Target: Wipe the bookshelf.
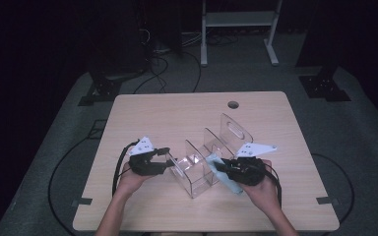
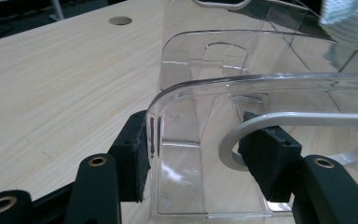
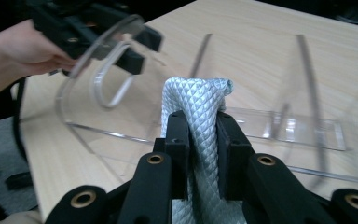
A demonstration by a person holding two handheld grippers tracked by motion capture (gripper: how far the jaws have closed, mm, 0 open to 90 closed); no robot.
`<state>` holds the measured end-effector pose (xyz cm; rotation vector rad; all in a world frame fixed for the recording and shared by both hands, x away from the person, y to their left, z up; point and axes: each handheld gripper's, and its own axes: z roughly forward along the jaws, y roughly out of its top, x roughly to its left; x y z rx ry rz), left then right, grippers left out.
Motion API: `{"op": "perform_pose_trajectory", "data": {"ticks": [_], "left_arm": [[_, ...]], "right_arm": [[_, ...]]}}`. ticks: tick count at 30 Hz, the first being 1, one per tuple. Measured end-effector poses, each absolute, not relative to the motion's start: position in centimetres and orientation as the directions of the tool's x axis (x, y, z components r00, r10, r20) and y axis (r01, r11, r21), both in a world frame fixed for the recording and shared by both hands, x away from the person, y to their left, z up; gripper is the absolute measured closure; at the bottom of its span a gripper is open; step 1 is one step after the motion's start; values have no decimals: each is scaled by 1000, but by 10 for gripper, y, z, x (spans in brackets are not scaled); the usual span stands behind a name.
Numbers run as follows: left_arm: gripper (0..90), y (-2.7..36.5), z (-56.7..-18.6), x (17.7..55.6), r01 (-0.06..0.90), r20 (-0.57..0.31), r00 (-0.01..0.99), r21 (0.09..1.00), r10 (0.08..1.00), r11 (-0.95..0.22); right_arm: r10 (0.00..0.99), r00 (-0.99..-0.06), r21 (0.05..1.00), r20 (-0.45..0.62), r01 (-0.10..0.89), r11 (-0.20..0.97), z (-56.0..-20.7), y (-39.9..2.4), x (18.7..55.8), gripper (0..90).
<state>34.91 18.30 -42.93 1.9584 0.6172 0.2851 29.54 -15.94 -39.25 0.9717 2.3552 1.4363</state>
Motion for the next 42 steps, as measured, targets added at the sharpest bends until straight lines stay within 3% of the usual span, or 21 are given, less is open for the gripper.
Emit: {"op": "perform_pose_trajectory", "data": {"ticks": [5, 18, 26, 35, 42], "left_arm": [[450, 183, -430, 350, 298, -74, 843, 889, 533, -348], [446, 188, -429, 351, 307, -65, 822, 887, 565, -345], [438, 187, -430, 353, 326, -67, 791, 887, 608, -328], [448, 188, -429, 353, 329, -48, 769, 884, 638, -331], [451, 188, -429, 353, 326, -47, 772, 886, 634, -330]], "right_arm": [[706, -693, 852, 146, 451, 267, -392, -183, 307, 770], [614, -773, 850, 160, 425, 312, -393, -152, 296, 774], [706, -690, 847, 159, 462, 261, -394, -181, 307, 772], [662, -740, 843, 118, 427, 327, -394, -158, 299, 772], [752, -646, 844, 129, 470, 259, -394, -197, 317, 772]]}}
